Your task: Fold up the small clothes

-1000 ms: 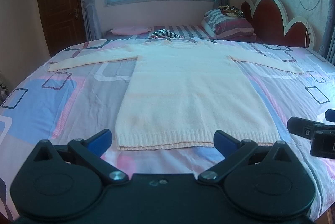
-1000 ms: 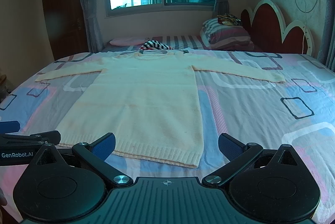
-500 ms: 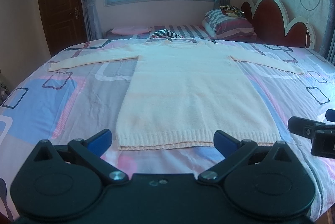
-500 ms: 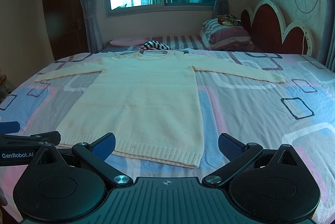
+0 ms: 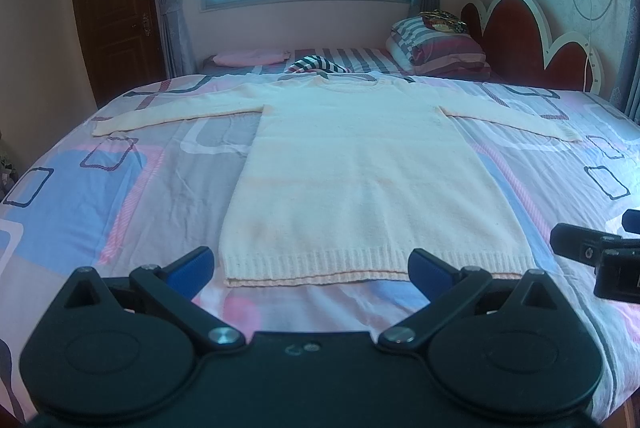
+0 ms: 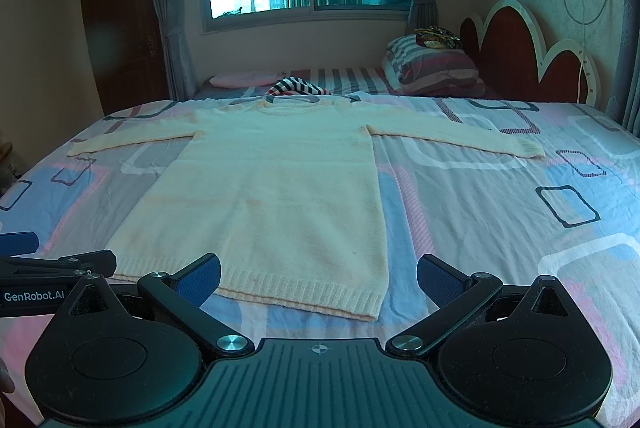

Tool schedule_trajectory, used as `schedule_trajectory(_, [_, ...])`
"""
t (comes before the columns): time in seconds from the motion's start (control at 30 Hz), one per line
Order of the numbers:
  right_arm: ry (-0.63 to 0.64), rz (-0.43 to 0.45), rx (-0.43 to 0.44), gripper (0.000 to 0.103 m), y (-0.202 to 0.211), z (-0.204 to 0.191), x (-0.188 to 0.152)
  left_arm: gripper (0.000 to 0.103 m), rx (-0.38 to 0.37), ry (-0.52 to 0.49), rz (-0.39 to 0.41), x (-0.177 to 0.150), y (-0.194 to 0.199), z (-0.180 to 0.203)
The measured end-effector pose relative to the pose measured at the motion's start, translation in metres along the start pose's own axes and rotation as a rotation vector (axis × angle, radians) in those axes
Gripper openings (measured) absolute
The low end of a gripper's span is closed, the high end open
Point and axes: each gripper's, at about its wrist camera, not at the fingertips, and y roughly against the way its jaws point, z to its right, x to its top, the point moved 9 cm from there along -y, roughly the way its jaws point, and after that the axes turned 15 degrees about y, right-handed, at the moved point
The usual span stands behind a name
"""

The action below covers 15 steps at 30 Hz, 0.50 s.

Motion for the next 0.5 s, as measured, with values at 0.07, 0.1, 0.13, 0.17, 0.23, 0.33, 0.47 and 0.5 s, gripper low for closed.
schedule_trajectory(0.07, [0.001, 0.002, 0.0, 0.103, 0.0002, 0.0003, 0.0001, 0.103, 0.001, 0.001, -0.001, -0.0003, 0.0003, -0.0002])
schedule_trajectory(0.1, [0.0, 0.001, 0.0, 0.103, 0.0001, 0.0, 0.0001, 0.103, 0.002, 0.0, 0.0, -0.0002, 0.0002, 0.0002])
schedule_trajectory(0.13, [0.0, 0.001, 0.001, 0.103, 0.0001, -0.0001, 0.0001, 0.103, 0.003, 0.0, 0.0, -0.0003, 0.0002, 0.0001])
schedule_trajectory(0.17, [-0.001, 0.002, 0.002, 0.103, 0.0001, 0.0001, 0.0001, 0.103, 0.004, -0.001, 0.0, -0.0005, 0.0005, 0.0004])
schedule_trajectory(0.23, [0.0, 0.001, 0.002, 0.103, -0.0001, -0.0001, 0.0002, 0.103, 0.005, 0.0, 0.0, -0.0006, 0.0007, 0.0005])
schedule_trajectory(0.33, [0.001, 0.003, 0.004, 0.103, 0.0001, -0.0005, 0.0002, 0.103, 0.007, -0.001, -0.001, -0.0006, 0.0006, 0.0005])
schedule_trajectory(0.47, [-0.004, 0.014, 0.003, 0.103, 0.0, 0.0018, 0.0021, 0.103, 0.011, -0.001, 0.0, 0.0038, -0.0021, -0.0011])
schedule_trajectory(0.5, [-0.012, 0.018, 0.006, 0.103, -0.0003, 0.0032, 0.0035, 0.103, 0.011, 0.0, 0.001, 0.006, -0.0037, -0.0012])
